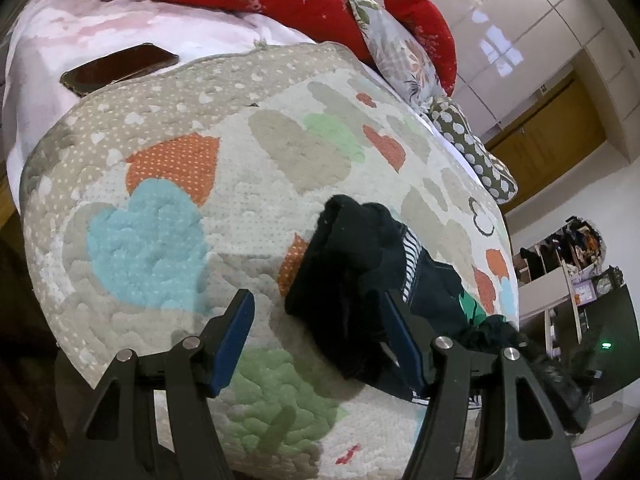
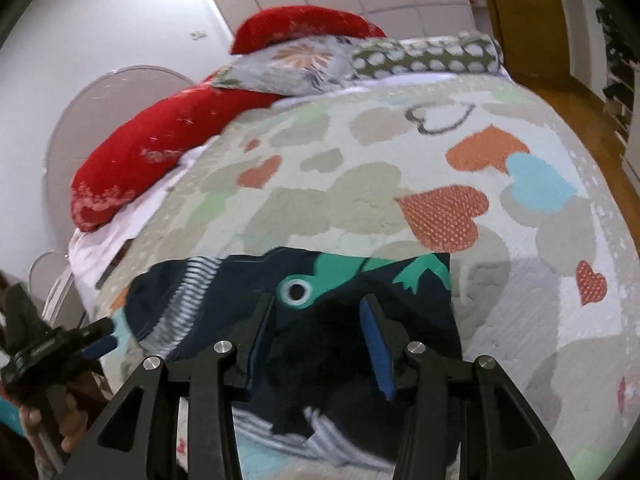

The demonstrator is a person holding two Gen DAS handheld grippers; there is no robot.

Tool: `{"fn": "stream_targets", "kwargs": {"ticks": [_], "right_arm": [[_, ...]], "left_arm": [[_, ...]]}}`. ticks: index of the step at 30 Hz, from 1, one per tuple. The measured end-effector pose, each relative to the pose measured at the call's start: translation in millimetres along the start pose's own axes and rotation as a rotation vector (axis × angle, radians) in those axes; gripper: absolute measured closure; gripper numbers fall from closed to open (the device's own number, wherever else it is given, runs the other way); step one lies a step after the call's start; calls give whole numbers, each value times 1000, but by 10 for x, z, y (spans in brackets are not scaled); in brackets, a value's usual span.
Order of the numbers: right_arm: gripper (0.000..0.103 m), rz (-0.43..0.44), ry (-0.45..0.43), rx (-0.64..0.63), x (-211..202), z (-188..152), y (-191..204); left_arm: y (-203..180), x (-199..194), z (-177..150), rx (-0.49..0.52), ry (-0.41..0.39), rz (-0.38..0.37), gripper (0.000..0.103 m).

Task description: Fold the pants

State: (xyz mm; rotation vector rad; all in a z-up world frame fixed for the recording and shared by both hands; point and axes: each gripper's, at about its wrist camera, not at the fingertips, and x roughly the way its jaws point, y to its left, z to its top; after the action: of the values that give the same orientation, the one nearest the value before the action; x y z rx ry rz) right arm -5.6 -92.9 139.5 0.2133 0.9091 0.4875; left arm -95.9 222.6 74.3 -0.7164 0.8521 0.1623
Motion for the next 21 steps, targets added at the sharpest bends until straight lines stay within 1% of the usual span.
{"fn": "stream_targets", "kwargs": {"ticks": [2, 4, 5, 8, 9, 11, 12, 13, 14, 16, 18, 20, 21], "right_arm": [[55, -15, 49, 15, 173, -9, -52], [55, -30, 129, 12, 395, -60, -103], [55, -39, 147, 4, 441, -76, -110], [55, -58, 137, -20, 300, -34, -31], [55, -60, 117, -34, 203, -4, 42], [55, -36, 88, -73, 54, 69, 239], [54, -9, 88, -98, 12, 111, 374], [50, 16, 95, -120, -1, 144, 502], [46, 47, 113, -147, 20, 182, 658], [41, 98, 167, -184, 135, 229, 945], [38, 127, 226, -214, 304, 260, 1253], [28, 147, 296, -257, 527, 279, 1579], [28, 145, 329, -289, 644, 269, 1760]], "left_arm": [[55, -24, 22, -17, -10, 3, 38], [124, -37, 54, -36, -16, 3, 38], [164, -46, 64, -45, -19, 2, 38], [291, -48, 88, -71, -28, 7, 39], [335, -40, 92, -82, -27, 4, 38], [425, -11, 92, -106, -16, -10, 39], [460, -6, 88, -116, -11, -18, 39], [490, -11, 85, -121, -9, -23, 39], [529, -24, 79, -126, -10, -27, 39], [577, -56, 71, -128, -17, -29, 38], [652, -107, 63, -134, -29, -28, 38], [710, -138, 46, -134, -36, -25, 39], [736, -149, 36, -132, -36, -24, 39]]}}
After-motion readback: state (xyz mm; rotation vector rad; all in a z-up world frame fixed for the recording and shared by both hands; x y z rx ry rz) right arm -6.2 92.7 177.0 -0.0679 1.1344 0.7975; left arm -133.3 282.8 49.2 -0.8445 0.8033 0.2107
